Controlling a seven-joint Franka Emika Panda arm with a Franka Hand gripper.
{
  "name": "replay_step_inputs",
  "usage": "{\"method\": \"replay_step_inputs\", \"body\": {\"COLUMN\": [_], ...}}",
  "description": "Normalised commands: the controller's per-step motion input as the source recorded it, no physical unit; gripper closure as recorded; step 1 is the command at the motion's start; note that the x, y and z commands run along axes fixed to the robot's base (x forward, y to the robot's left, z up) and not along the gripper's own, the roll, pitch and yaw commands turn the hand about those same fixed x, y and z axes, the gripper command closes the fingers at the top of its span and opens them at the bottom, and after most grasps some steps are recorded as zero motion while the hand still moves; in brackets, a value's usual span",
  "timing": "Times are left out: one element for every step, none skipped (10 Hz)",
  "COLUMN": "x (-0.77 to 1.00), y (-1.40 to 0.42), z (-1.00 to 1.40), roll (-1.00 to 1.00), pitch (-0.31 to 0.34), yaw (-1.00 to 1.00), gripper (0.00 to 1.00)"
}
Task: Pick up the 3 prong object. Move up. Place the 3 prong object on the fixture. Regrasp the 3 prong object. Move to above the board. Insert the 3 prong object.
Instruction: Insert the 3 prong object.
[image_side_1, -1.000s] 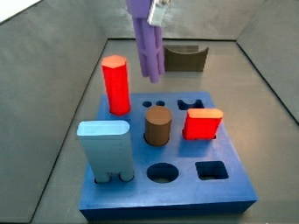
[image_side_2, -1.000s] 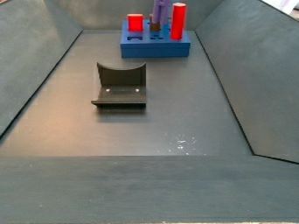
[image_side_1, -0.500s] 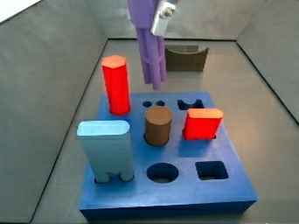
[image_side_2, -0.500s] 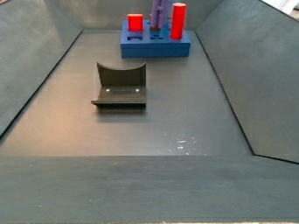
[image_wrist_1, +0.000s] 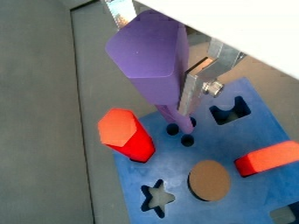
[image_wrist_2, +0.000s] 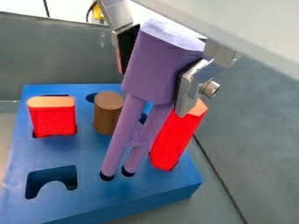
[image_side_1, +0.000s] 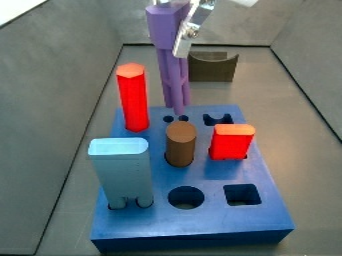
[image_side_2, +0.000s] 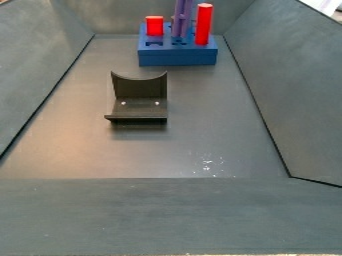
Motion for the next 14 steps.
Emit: {"method": "replay_step_inputs", "body": {"x": [0.04, 0.03, 0.07, 0.09, 0.05, 0.00, 0.00, 0.00, 0.00, 0.00, 0.00, 0.00, 0.00, 0.00], "y": [-0.07, -0.11, -0.11, -0.09, -0.06, 0.00, 0.00, 0.00, 0.00, 0.00, 0.00, 0.00, 0.00, -0.01], "z": [-0.17, -0.17, -0.18, -0.18, -0.15, -0.13, -0.14, -0.23, -0.27, -0.30, -0.33, -0.39, -0.55, -0.74], "roll": [0.00, 0.00, 0.00, 0.00, 0.00, 0.00, 0.00, 0.00, 0.00, 0.00, 0.00, 0.00, 0.04, 0.08], "pitch": [0.034, 0.024, 0.000, 0.000, 0.000, 0.000, 0.000, 0.016, 0.006, 0.007, 0.007, 0.000, 0.000, -0.034], "yaw": [-0.21, -0.19, -0.05, 0.00, 0.00, 0.00, 0.00, 0.05, 0.11, 0.15, 0.15, 0.14, 0.12, 0.09], "gripper": [1.00, 1.00, 1.00, 1.00, 1.00, 1.00, 1.00, 1.00, 1.00, 1.00, 1.00, 1.00, 1.00, 1.00]}}
